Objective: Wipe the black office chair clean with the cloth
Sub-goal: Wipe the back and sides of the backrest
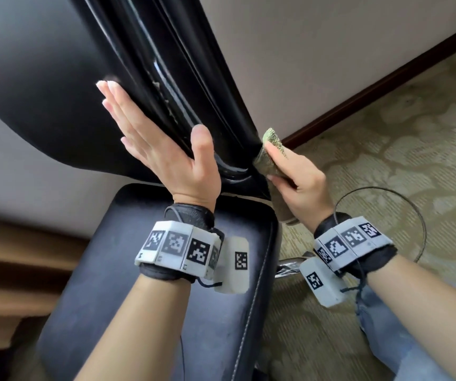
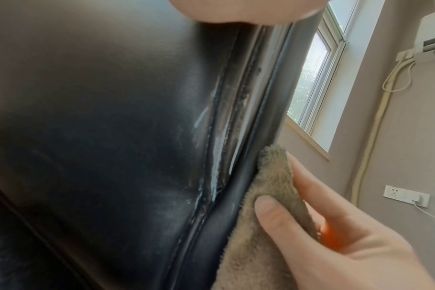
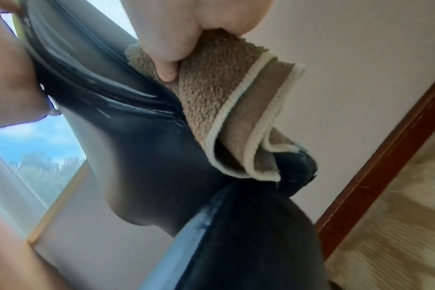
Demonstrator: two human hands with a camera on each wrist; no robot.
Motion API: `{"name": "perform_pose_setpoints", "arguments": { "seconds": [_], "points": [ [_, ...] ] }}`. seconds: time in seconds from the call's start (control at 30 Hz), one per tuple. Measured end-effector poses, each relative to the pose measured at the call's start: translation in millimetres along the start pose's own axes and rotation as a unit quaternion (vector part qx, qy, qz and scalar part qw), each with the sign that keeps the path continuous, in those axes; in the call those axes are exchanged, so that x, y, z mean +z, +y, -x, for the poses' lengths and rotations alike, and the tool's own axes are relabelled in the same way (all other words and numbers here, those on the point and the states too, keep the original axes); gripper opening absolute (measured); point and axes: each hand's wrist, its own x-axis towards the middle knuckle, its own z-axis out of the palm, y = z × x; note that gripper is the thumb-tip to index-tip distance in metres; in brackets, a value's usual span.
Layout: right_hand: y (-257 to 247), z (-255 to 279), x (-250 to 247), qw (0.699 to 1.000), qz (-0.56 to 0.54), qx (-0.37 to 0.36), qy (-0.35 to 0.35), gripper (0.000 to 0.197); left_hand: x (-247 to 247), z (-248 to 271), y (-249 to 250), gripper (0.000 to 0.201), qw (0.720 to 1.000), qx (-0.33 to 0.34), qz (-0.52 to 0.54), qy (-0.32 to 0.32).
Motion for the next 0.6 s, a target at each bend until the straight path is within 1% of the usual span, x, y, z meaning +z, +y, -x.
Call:
{"name": "perform_pose_setpoints", "arguments": {
  "seconds": [0.07, 0.17, 0.27, 0.33, 0.4, 0.5, 0.53, 0.6],
  "points": [
    [-1, 1, 5, 1.0, -0.004, -0.005, 0.012, 0.046, 1, 2, 0, 0.085, 1.0, 0.004, 0.002, -0.005],
    [14, 17, 4, 1.0, 0.007, 0.013, -0.009, 0.048, 0, 3, -2, 0.086, 1.0, 0.017, -0.008, -0.001],
    [31, 32, -1, 0.995, -0.001, 0.09, -0.047, 0.054, 1, 2, -3, 0.086, 1.0, 0.019, -0.011, 0.006],
    [34, 32, -2, 0.993, -0.008, 0.111, -0.046, 0.055, 2, 3, -3, 0.086, 1.0, 0.023, -0.006, 0.007],
    [24, 20, -1, 0.997, -0.016, 0.078, -0.019, 0.056, 3, 4, -4, 0.085, 1.0, 0.023, 0.0, 0.007],
    [5, 3, 5, 1.0, -0.031, -0.001, 0.007, 0.049, 3, 4, -6, 0.086, 1.0, 0.021, 0.002, 0.012],
    [3, 3, 7, 0.999, -0.033, -0.012, 0.006, 0.047, 3, 3, -6, 0.086, 1.0, 0.019, -0.001, 0.013],
    [10, 14, 9, 1.0, -0.023, -0.008, -0.009, 0.045, 4, 4, -3, 0.086, 1.0, 0.018, -0.001, 0.012]
  ]
}}
